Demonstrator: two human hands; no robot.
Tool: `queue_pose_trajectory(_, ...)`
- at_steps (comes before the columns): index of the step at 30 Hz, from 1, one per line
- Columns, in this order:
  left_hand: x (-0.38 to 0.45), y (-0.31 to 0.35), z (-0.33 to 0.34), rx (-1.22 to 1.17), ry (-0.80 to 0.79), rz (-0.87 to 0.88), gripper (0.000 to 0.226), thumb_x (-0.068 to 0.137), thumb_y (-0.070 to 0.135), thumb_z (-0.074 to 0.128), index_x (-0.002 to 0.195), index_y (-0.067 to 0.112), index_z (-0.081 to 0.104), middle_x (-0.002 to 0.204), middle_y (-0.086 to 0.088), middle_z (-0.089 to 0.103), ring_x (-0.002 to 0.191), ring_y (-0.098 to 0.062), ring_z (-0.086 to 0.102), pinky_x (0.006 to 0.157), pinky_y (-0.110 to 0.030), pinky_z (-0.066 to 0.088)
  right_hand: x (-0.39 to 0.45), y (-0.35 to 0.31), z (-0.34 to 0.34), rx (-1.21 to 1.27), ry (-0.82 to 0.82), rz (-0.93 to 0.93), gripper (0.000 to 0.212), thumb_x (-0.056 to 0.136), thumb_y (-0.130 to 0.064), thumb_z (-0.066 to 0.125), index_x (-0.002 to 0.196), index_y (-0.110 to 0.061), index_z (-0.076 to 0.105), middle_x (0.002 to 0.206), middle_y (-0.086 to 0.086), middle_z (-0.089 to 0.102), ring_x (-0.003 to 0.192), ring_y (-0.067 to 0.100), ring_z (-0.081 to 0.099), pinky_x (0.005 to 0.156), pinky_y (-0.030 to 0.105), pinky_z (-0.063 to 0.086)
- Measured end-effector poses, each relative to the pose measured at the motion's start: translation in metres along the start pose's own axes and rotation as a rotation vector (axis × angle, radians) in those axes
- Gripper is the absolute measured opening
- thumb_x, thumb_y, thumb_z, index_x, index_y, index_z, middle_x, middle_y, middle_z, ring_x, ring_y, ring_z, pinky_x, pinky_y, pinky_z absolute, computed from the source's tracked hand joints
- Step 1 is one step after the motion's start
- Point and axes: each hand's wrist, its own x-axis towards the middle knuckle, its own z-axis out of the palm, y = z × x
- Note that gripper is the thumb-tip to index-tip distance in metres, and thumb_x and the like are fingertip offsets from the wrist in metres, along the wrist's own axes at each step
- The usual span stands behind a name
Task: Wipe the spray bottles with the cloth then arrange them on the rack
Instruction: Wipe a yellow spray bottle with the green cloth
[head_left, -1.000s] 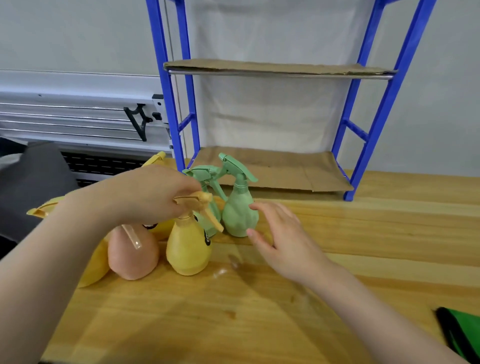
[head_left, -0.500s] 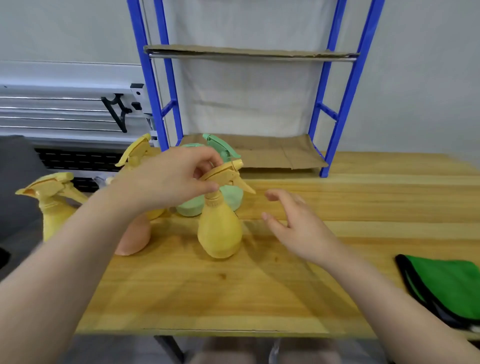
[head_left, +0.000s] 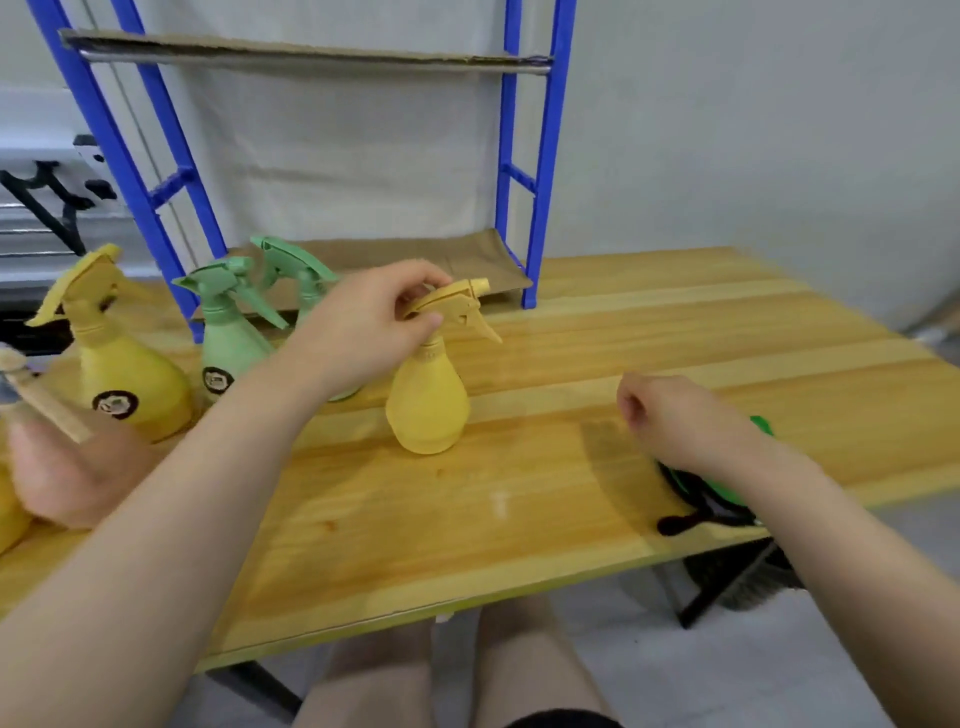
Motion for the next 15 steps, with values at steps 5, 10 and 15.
queue_pose_trajectory(5,0.008,-0.001,0.013,-0.052,0.041,0.031,0.031,0.088,0.025,0.067,0.117,0.035,0.062,0.099,0.008,0.065,0.091,-0.009,0.059,0.083,-0.025,0.043,-0.011,0.041,-0.003,-0.041,-0.135,0.072,0.040,0.084,0.005,0.040,0.087,-0.031,0.057,0.102,-0.005,0.060,0.093,0.017,0.057,0.072,0.027,0.048)
queue_pose_trajectory(10,0.003,-0.008,0.024,-0.306,0.109,-0.013,0.029,0.085,0.022,0.073,0.112,0.026,0.062,0.094,0.011,0.069,0.080,0.007,0.060,0.079,-0.013,0.044,-0.024,0.067,-0.001,0.021,-0.228,-0.043,0.052,0.087,0.004,0.053,0.102,-0.046,0.061,0.122,-0.020,0.054,0.113,0.003,0.051,0.097,0.026,0.045)
queue_pose_trajectory(15,-0.004,-0.027,0.035,-0.509,0.163,-0.034,0.034,0.083,0.019,0.075,0.112,0.024,0.058,0.105,0.015,0.066,0.099,0.003,0.061,0.087,-0.020,0.047,-0.028,0.086,0.013,0.282,-0.093,-0.023,0.036,0.090,-0.021,0.070,0.117,-0.043,0.062,0.132,-0.020,0.054,0.124,0.003,0.045,0.101,0.024,0.035)
